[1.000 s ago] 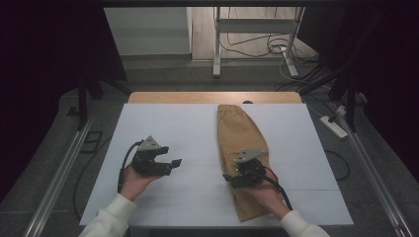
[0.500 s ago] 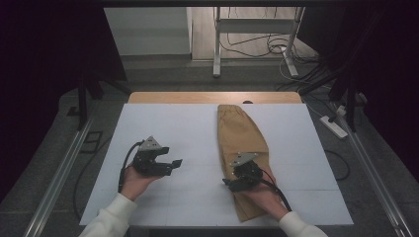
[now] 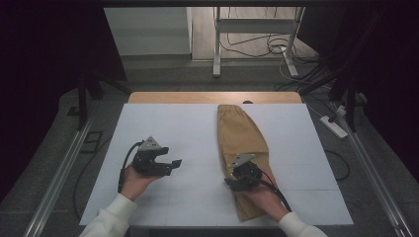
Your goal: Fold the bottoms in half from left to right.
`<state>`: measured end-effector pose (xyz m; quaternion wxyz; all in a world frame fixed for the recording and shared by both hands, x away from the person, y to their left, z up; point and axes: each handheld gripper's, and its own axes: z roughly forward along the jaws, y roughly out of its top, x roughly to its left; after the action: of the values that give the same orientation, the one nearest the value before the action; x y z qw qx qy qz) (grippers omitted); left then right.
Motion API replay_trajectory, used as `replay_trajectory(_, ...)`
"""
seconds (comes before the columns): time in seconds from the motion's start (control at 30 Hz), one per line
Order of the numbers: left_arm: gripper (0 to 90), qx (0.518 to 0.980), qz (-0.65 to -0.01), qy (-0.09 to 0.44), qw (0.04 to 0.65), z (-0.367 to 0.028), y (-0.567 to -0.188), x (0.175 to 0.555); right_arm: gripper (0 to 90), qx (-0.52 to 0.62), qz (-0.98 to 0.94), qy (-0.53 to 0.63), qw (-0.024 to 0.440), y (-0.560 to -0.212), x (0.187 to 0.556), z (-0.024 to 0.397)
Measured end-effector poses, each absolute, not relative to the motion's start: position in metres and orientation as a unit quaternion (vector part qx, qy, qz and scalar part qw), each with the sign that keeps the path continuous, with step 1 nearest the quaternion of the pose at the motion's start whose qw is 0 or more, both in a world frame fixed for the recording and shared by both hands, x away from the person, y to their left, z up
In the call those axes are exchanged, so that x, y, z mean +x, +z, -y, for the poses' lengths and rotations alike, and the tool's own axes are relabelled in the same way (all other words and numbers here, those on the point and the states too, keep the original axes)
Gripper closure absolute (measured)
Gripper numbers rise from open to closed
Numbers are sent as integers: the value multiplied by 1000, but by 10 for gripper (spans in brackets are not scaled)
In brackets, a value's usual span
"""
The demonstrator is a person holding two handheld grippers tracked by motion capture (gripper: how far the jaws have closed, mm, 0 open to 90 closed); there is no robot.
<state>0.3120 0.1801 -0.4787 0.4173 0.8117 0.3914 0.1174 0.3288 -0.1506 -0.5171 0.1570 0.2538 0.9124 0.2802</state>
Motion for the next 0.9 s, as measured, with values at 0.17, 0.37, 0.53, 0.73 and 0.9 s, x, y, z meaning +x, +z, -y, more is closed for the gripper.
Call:
replay_trajectory(0.17,265,812,-392,118,417,-180,-479,312,612,254,-915,274,153,-516,329,152)
replay_trajectory(0.37,265,812,-391,118,417,-180,-480,312,792,264,-915,270,143,-513,334,159)
replay_trajectory(0.53,263,812,-390,117,418,-180,-480,312,829,268,-913,276,134,-513,336,162)
replay_trajectory(0.73,263,811,-392,116,420,-181,-480,312,843,267,-911,284,134,-510,336,164)
replay_trajectory(0.9,263,810,-392,114,421,-181,-480,313,845,268,-908,296,128,-508,335,165)
